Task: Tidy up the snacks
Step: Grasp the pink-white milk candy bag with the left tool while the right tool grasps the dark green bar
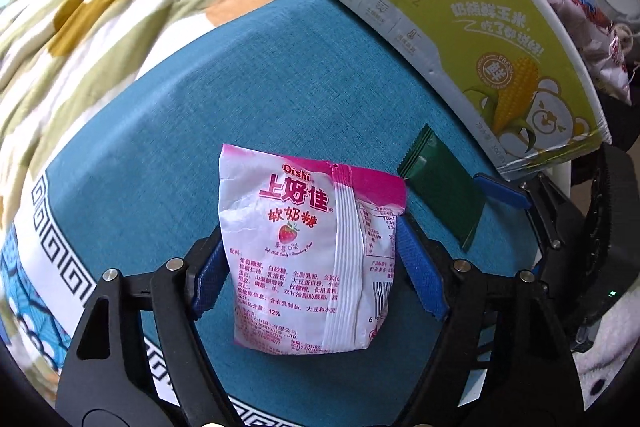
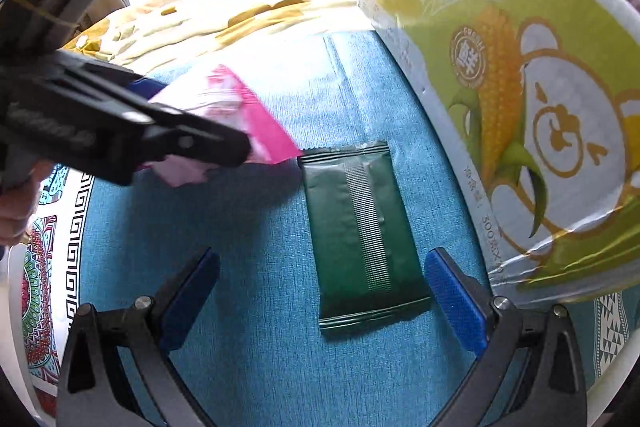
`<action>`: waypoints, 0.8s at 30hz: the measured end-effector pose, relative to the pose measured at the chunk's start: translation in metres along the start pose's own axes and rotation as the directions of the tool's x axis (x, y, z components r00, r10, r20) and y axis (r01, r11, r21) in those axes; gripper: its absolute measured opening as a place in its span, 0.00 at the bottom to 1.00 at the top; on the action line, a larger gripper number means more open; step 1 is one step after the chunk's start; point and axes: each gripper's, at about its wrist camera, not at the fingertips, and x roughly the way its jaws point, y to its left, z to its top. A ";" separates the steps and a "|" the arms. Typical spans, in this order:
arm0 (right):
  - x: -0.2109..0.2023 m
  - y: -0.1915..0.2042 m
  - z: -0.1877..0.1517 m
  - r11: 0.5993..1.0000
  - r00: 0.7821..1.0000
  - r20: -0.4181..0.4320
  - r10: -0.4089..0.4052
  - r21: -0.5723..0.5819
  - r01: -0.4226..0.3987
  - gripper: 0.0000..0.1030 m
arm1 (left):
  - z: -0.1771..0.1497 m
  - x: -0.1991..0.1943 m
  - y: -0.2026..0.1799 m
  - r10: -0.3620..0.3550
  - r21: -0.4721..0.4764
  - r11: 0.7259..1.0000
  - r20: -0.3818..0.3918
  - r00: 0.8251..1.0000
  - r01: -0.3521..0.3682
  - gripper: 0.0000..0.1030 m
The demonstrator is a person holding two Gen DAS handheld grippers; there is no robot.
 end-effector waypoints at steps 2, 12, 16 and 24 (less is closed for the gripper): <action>-0.001 0.002 0.001 1.000 1.000 0.001 -0.007 -0.005 0.007 0.99 | -0.005 -0.010 0.003 -0.030 -0.031 0.999 0.023 0.999 0.031 0.73; -0.003 0.012 0.003 0.999 1.000 0.020 -0.007 -0.048 0.008 0.83 | -0.018 -0.010 -0.011 0.018 -0.013 1.000 0.003 1.000 -0.018 0.78; -0.001 0.013 0.005 0.999 1.000 0.029 -0.008 -0.044 0.009 0.73 | -0.019 -0.007 -0.005 -0.002 -0.054 0.999 -0.004 1.000 0.002 0.78; 0.002 0.016 0.009 0.999 0.999 0.045 -0.018 -0.033 0.020 0.65 | -0.030 -0.005 -0.005 0.069 -0.040 0.997 0.011 0.998 -0.069 0.56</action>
